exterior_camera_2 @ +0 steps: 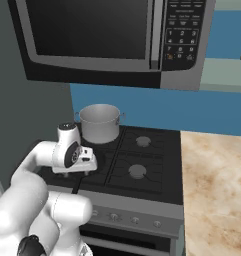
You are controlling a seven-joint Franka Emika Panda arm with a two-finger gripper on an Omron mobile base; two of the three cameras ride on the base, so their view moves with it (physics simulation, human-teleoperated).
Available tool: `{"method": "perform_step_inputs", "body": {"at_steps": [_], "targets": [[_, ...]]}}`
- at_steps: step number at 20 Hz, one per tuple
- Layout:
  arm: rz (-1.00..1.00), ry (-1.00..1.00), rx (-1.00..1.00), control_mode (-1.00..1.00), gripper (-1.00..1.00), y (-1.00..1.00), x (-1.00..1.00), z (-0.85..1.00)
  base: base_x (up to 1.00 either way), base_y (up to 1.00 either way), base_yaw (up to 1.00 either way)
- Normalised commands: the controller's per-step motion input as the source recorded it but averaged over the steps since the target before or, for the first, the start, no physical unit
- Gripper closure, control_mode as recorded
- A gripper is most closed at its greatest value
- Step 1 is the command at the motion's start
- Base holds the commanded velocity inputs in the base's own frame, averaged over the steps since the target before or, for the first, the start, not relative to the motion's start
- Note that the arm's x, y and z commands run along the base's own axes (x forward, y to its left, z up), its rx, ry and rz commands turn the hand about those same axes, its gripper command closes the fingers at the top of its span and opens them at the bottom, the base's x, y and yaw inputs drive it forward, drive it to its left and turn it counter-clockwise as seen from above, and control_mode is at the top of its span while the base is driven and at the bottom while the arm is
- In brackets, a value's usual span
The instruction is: Move the pot and pan from the stove into the sink.
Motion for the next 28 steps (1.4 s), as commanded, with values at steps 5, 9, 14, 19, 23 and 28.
{"method": "perform_step_inputs", "body": {"at_steps": [5, 9, 14, 19, 23, 28], "targets": [[0.00, 0.00, 0.00, -1.00, -1.00, 0.00, 0.00, -0.05, 0.00, 0.00, 0.00], [-0.01, 0.00, 0.00, -1.00, -1.00, 0.00, 0.00, -0.40, 0.00, 0.00, 0.00], [-0.03, 0.00, 0.05, -1.00, -1.00, 0.00, 0.00, -0.63, 0.00, 0.00, 0.00], [-0.06, -0.01, 0.07, -1.00, -1.00, -0.08, -0.04, -0.72, 0.00, 0.00, 0.00], [-0.07, -0.02, 0.07, -1.00, -1.00, -0.12, -0.06, -0.65, 0.00, 0.00, 0.00], [-0.04, -0.04, 0.02, -1.00, -1.00, -0.01, -0.05, -0.34, 0.00, 0.00, 0.00]]}}
